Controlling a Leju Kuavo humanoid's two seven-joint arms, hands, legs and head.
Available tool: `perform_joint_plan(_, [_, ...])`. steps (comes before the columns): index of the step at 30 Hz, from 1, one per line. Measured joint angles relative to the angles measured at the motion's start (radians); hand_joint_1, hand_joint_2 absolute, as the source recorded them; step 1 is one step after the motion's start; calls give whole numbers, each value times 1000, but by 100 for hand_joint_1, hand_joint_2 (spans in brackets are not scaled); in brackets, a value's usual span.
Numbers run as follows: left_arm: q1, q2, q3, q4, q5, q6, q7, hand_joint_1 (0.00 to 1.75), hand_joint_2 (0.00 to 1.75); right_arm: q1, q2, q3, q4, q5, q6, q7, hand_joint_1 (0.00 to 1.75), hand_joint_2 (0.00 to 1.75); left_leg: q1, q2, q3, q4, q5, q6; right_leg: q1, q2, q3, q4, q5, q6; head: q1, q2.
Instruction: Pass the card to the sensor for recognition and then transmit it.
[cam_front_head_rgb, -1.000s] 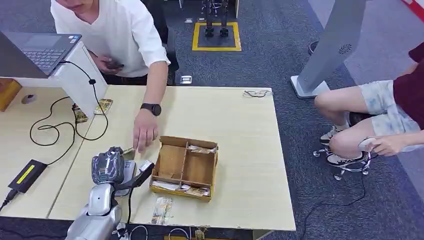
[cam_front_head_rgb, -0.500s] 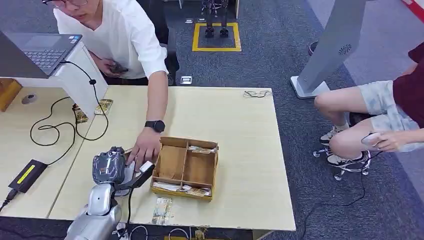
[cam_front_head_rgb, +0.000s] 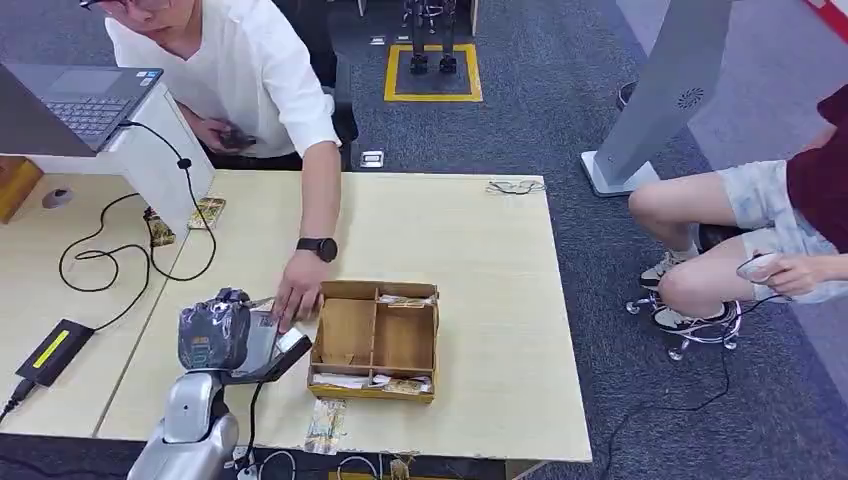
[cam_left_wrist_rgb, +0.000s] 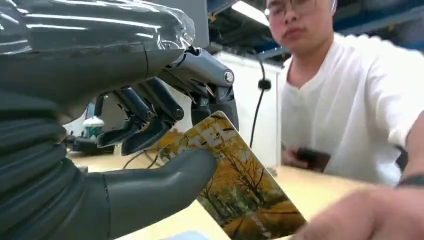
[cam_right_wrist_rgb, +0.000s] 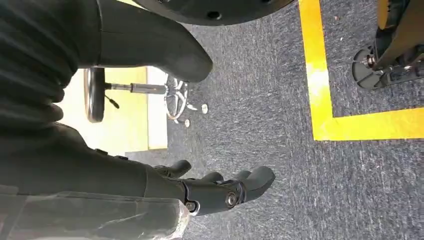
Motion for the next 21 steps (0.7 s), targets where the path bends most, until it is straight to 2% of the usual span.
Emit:
perform_joint_plan(7, [19, -18, 34, -75, -6, 0, -17, 175, 175, 0, 0, 0, 0, 0, 0, -2, 0, 175, 0, 0, 0, 0, 0, 0, 0, 0, 0, 0, 0, 0, 0, 0])
perform_joint_plan(21, [30, -29, 43, -106, -31, 0, -11, 175, 175, 0, 0, 0, 0, -1, 0, -2, 0, 175, 0, 0, 0, 0, 0, 0, 0, 0, 0, 0, 0, 0, 0, 0])
